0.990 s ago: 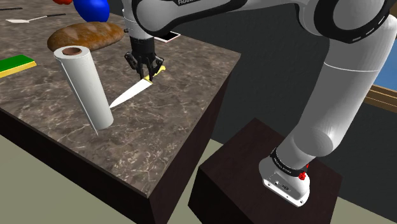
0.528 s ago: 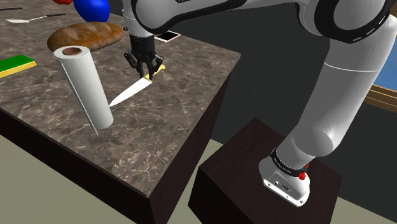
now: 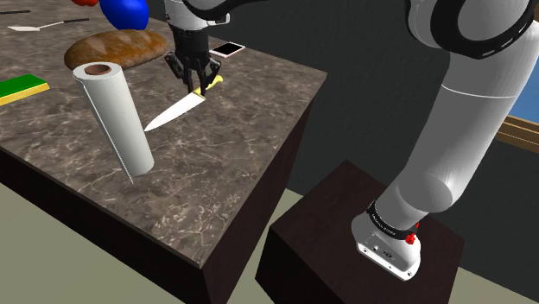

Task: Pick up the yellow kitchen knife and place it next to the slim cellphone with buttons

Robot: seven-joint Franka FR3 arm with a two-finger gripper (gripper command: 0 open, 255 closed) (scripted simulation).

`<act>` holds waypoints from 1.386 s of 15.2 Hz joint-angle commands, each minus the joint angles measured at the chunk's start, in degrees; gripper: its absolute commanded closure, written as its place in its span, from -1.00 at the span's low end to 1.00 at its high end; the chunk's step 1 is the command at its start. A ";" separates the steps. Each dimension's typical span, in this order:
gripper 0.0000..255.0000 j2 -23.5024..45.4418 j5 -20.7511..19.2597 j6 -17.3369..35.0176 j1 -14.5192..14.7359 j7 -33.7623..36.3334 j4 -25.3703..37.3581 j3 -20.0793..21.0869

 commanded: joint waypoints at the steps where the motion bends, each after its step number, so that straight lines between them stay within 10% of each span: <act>1: 1.00 -0.24 0.19 -1.36 0.00 -0.22 1.15 0.06; 6: 1.00 -0.15 0.26 -4.99 0.33 -0.50 4.88 0.19; 21: 1.00 -5.78 5.07 -1.92 -13.36 -21.09 -1.35 -6.79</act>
